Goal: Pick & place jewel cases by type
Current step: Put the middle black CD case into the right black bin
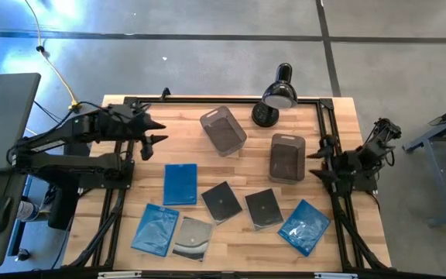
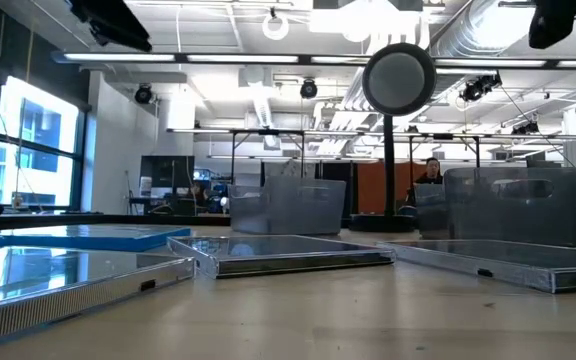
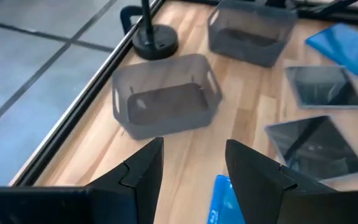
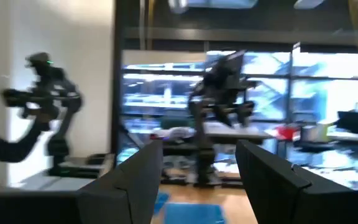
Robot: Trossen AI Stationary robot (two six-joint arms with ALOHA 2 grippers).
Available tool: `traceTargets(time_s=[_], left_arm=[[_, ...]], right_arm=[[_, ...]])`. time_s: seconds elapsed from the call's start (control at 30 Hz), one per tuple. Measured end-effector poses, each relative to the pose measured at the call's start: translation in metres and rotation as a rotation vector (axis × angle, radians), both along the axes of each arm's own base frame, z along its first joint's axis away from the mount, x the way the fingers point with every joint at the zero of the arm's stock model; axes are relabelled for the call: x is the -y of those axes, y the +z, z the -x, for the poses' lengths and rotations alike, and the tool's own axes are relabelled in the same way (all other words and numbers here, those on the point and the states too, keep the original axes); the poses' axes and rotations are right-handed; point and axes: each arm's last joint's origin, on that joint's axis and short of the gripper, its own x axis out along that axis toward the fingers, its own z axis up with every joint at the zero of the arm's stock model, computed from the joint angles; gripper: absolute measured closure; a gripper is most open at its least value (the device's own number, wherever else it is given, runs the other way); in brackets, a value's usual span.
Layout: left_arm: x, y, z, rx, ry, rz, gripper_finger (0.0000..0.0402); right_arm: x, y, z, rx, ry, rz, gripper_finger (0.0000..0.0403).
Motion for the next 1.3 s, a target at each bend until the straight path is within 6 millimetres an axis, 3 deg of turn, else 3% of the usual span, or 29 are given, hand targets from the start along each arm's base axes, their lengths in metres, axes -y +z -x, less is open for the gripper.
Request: traceTargets(time_s=[0.17, 0.27, 0.53, 0.77, 1.03, 1.17, 1.3], left_arm=[[0.009, 0.0, 0.027, 0.049, -0.066, 0.027, 0.0232], [0.014, -0.014, 0.036, 0.074, -0.141, 0.096, 0.0232], [0.009, -0.07, 0.004, 0.161, -0.223, 0.109, 0.0232], [0.002, -0.11, -0.038, 0.138, -0.264, 0.291, 0.0232], [0.0, -0.152, -0.077, -0.091, -0.211, 0.396, 0.0232], [0.009, -0.163, -0.097, -0.086, -0.263, 0.4, 0.0232], [0.015, -0.169, -0.111, -0.047, -0.288, 0.411, 0.0251]], right_arm=[[0.01, 0.008, 0.004, 0.018, -0.226, -0.098, 0.0201], [0.014, 0.01, 0.006, 0.009, -0.335, -0.154, 0.0202], [-0.002, 0.007, -0.014, 0.013, -0.159, -0.092, 0.0203], [-0.023, -0.001, -0.067, -0.212, -0.191, -0.065, 0.0201], [-0.053, 0.015, -0.156, -0.472, -0.225, -0.017, 0.0201], [-0.07, 0.014, -0.197, -0.629, -0.245, -0.16, 0.0207], [-0.089, 0.007, -0.23, -0.782, -0.192, -0.382, 0.0246]])
